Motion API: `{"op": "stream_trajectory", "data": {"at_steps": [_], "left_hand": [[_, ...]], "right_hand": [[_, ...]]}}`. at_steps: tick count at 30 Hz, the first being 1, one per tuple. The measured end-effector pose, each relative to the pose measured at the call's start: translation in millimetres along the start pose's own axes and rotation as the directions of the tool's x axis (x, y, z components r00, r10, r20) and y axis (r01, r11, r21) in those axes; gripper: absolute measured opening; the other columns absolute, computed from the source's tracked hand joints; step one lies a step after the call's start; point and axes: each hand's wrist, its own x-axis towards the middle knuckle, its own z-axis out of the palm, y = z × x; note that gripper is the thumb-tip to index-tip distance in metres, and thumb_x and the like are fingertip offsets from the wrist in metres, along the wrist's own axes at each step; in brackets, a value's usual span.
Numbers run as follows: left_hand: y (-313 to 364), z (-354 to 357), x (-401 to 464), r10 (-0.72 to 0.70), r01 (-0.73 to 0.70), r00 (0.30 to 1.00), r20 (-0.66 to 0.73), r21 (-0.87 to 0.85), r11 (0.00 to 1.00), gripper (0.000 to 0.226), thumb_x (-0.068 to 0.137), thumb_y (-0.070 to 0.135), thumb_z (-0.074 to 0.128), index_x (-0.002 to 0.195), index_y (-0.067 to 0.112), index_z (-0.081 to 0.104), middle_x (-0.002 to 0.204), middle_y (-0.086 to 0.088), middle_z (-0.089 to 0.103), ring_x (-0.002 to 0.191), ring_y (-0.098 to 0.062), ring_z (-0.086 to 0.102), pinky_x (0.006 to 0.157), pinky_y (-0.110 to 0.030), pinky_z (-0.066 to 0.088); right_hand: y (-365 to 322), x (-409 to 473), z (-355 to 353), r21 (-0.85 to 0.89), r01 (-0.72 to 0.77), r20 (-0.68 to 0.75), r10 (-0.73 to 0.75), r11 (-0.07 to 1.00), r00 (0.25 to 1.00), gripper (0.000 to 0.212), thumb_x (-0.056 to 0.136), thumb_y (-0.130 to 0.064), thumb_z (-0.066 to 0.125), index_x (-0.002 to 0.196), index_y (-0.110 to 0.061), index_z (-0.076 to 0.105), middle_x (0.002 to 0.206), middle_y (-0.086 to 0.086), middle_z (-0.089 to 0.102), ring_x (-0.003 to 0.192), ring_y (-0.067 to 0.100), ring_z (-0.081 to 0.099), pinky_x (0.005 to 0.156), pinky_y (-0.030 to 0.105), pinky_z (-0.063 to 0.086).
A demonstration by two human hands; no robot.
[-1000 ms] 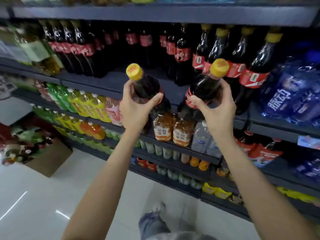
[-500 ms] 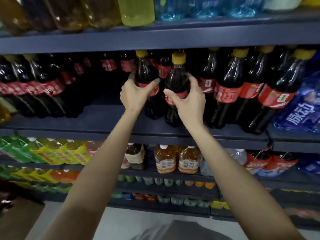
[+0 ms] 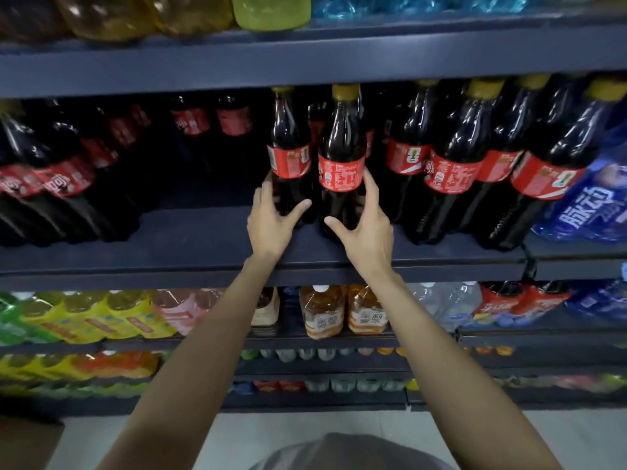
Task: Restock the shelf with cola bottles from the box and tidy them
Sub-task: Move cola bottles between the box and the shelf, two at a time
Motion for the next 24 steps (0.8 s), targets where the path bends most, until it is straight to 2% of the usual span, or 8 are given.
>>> {"op": "stream_trajectory", "data": {"at_steps": [5, 8, 10, 13, 15, 18, 21, 24], "left_hand": [[-1, 7, 24, -0.103, 0.1, 0.994, -0.024, -0.086, 0.991, 0.083, 0.078, 0.054, 0.069, 0.145, 0.025, 0.031, 0.136, -0.007, 0.048, 0.117, -0.024, 0.055, 0.096, -0.048, 0.047], [-1, 10, 38, -0.122, 0.121, 0.992, -0.007, -0.111, 0.986, 0.08, 0.082, 0.041, 0.07, 0.147, 0.02, 0.03, 0.14, -0.01, 0.047, 0.123, -0.027, 0.051, 0.099, -0.039, 0.045], [-1, 11, 41, -0.136, 0.137, 0.991, 0.019, -0.162, 0.977, 0.077, 0.084, 0.035, 0.069, 0.148, 0.021, 0.028, 0.142, -0.009, 0.046, 0.128, -0.026, 0.047, 0.103, -0.04, 0.042], [2, 9, 38, -0.187, 0.195, 0.981, 0.058, -0.197, 0.961, 0.078, 0.087, 0.03, 0.065, 0.15, 0.023, 0.02, 0.143, -0.007, 0.047, 0.131, -0.024, 0.045, 0.106, -0.044, 0.04], [9, 5, 32, -0.212, 0.227, 0.972, 0.101, -0.176, 0.958, 0.082, 0.09, 0.024, 0.061, 0.152, 0.021, 0.009, 0.145, -0.008, 0.044, 0.132, -0.024, 0.044, 0.108, -0.038, 0.038], [27, -3, 12, -0.259, 0.287, 0.95, 0.173, -0.162, 0.944, 0.085, 0.093, 0.019, 0.057, 0.152, 0.018, -0.005, 0.153, -0.006, 0.033, 0.137, -0.022, 0.036, 0.106, -0.026, 0.029], [49, -13, -20, -0.29, 0.326, 0.935, 0.202, -0.172, 0.93, 0.084, 0.094, 0.02, 0.057, 0.152, 0.017, -0.004, 0.153, -0.007, 0.031, 0.138, -0.02, 0.033, 0.101, -0.02, 0.026], [73, -22, -61, -0.271, 0.314, 0.942, 0.198, -0.233, 0.921, 0.077, 0.094, 0.02, 0.057, 0.153, 0.017, 0.007, 0.153, -0.007, 0.03, 0.14, -0.018, 0.031, 0.111, -0.027, 0.027]], "right_hand": [[-5, 11, 6, -0.032, -0.008, -0.027, 0.008, 0.999, 1.0, 0.096, 0.077, -0.03, 0.077, 0.149, -0.026, 0.014, 0.124, 0.009, 0.062, 0.113, 0.025, 0.06, 0.088, 0.041, 0.052], [-7, 11, 9, -0.049, -0.018, -0.028, 0.017, 0.999, 0.999, 0.096, 0.077, -0.032, 0.077, 0.149, -0.027, 0.014, 0.122, 0.009, 0.062, 0.107, 0.026, 0.062, 0.084, 0.041, 0.053], [-8, 10, 10, -0.059, -0.029, -0.024, 0.027, 0.998, 0.999, 0.095, 0.077, -0.033, 0.077, 0.149, -0.025, 0.015, 0.122, 0.009, 0.061, 0.106, 0.027, 0.061, 0.084, 0.042, 0.053], [-11, 7, 7, -0.084, -0.03, 0.002, 0.031, 0.996, 1.0, 0.095, 0.078, -0.033, 0.075, 0.15, -0.022, 0.014, 0.129, 0.01, 0.056, 0.113, 0.027, 0.058, 0.087, 0.044, 0.051], [-12, 3, 1, -0.094, -0.023, 0.033, 0.026, 0.995, 0.999, 0.094, 0.08, -0.033, 0.073, 0.15, -0.019, 0.012, 0.135, 0.011, 0.051, 0.121, 0.028, 0.052, 0.091, 0.043, 0.048], [-11, -10, -16, -0.136, 0.002, 0.108, 0.013, 0.991, 0.994, 0.082, 0.088, -0.033, 0.065, 0.15, -0.015, 0.014, 0.143, 0.011, 0.041, 0.13, 0.027, 0.041, 0.097, 0.041, 0.043], [-6, -31, -42, -0.214, 0.058, 0.151, -0.026, 0.975, 0.988, 0.067, 0.092, -0.032, 0.058, 0.147, -0.014, 0.024, 0.145, 0.007, 0.038, 0.13, 0.026, 0.038, 0.095, 0.037, 0.042], [4, -59, -76, -0.31, 0.142, 0.17, -0.092, 0.94, 0.981, 0.054, 0.094, -0.031, 0.055, 0.142, -0.013, 0.037, 0.136, 0.007, 0.049, 0.123, 0.027, 0.045, 0.091, 0.038, 0.045]]}}
